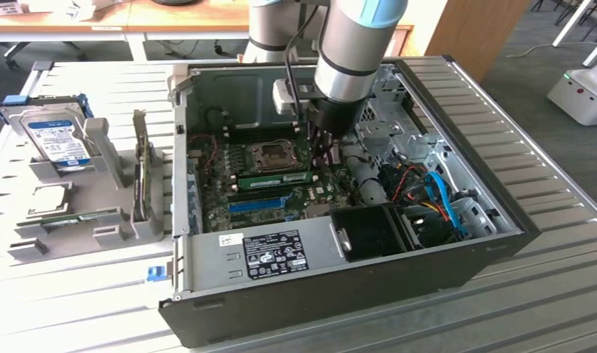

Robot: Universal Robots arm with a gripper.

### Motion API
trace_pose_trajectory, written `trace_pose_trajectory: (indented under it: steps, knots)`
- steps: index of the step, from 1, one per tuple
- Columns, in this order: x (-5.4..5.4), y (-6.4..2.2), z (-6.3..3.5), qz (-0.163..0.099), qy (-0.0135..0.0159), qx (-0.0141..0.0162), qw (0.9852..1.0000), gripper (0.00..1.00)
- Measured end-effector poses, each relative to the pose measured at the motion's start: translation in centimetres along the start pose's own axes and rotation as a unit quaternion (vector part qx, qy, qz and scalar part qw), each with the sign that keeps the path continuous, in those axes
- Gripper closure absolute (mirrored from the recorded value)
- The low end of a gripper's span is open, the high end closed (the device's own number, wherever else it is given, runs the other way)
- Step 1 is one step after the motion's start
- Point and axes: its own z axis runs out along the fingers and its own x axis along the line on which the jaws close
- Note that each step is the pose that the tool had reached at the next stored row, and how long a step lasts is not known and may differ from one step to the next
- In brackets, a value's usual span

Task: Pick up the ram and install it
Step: 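Press down the ram until it locks into place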

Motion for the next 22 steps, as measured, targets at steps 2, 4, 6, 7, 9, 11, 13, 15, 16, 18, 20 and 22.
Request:
trace_pose_trajectory:
  steps: [2,4,6,7,9,11,13,15,16,18,20,22]
  knots:
    - [0.02,-0.01,0.21,0.000,0.0000,0.0000,1.0000,0.89]
    - [0.02,-0.01,0.22,0.000,0.0002,0.0000,1.0000,0.89]
    - [0.02,-0.01,0.22,0.000,0.0001,0.0000,1.0000,0.89]
    - [0.02,-0.01,0.24,0.000,0.0000,0.0000,1.0000,0.89]
    - [0.03,-0.02,0.38,0.000,-0.0004,0.0000,1.0000,0.89]
    - [0.04,-0.02,0.53,0.000,-0.0004,0.0000,1.0000,0.89]
    - [0.05,-0.02,0.54,0.000,-0.0002,0.0000,1.0000,0.89]
    - [0.05,-0.02,0.54,0.000,-0.0002,0.0000,1.0000,0.89]
    - [0.04,-0.02,0.55,0.000,-0.0003,0.0000,1.0000,0.89]
    - [0.00,-0.03,0.56,0.000,-0.0004,0.0000,1.0000,0.89]
    - [-0.04,-0.02,0.56,0.000,-0.0003,0.0000,1.0000,0.89]
    - [-0.09,-0.02,0.56,0.000,-0.0003,0.0000,1.0000,0.89]
